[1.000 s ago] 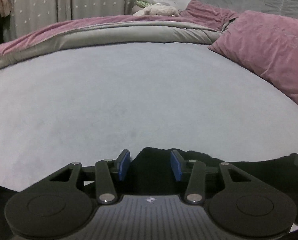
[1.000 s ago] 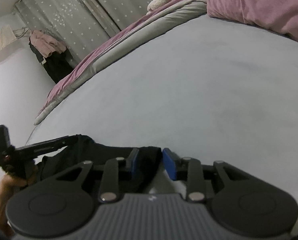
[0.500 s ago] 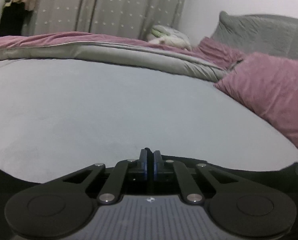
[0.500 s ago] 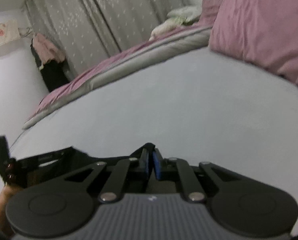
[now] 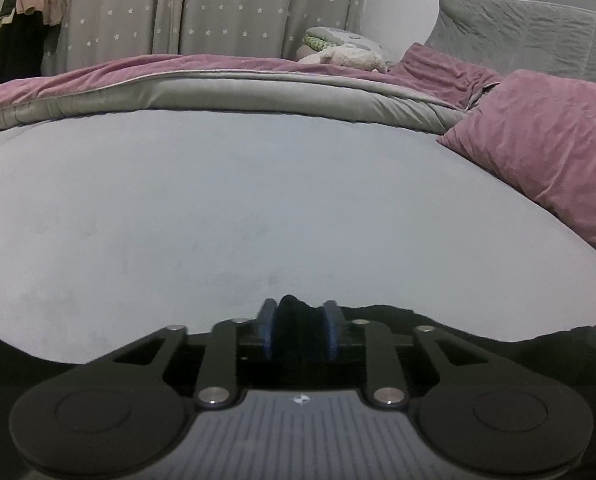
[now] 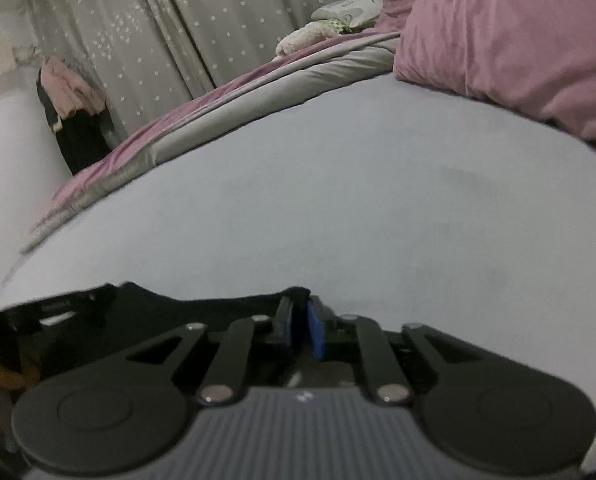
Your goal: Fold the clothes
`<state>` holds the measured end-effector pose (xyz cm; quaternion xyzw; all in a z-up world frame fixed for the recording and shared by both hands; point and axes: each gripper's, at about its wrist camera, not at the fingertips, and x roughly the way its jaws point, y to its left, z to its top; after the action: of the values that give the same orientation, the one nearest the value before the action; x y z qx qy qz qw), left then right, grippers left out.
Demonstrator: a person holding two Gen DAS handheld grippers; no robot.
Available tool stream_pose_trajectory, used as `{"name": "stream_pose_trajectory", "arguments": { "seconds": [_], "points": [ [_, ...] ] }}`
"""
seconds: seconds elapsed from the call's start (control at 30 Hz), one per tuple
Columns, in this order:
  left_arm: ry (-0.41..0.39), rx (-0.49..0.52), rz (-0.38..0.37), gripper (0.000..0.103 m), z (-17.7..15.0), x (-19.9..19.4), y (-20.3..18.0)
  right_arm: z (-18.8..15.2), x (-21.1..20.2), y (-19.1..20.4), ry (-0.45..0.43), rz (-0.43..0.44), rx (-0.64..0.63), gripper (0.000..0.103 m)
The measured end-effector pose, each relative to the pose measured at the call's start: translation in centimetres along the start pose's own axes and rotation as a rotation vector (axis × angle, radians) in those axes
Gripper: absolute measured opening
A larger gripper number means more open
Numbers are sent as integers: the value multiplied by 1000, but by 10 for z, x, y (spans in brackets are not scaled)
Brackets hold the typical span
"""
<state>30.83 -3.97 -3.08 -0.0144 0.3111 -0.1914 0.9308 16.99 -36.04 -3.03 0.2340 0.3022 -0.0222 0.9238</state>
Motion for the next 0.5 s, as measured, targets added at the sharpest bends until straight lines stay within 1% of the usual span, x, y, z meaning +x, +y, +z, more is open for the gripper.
{"name": "stream_pose_trajectory", "arguments": {
  "seconds": [0.03,0.07,0.1,0.17,0.27,0.4,0.5],
  "points": [
    [-8,4,1,30,1,-5,-3,2,-3,-2,-4,11,15,36],
    [-19,6,2,34,2,-11,-5,4,-7,-5,-10,21,27,41],
    [-31,8,2,36,2,-16,-8,5,-11,-7,-16,31,40,46],
    [-51,10,-2,43,1,-29,-13,7,-12,-8,-12,38,50,46],
    [-58,-13,-19,46,-5,-49,-23,9,-12,-9,-2,45,63,46],
    [-36,-86,-88,47,-30,-71,-37,10,-15,-11,23,64,115,47],
    [-39,-82,-138,47,-48,-80,-46,10,-18,-12,46,81,165,47]
  ]
}}
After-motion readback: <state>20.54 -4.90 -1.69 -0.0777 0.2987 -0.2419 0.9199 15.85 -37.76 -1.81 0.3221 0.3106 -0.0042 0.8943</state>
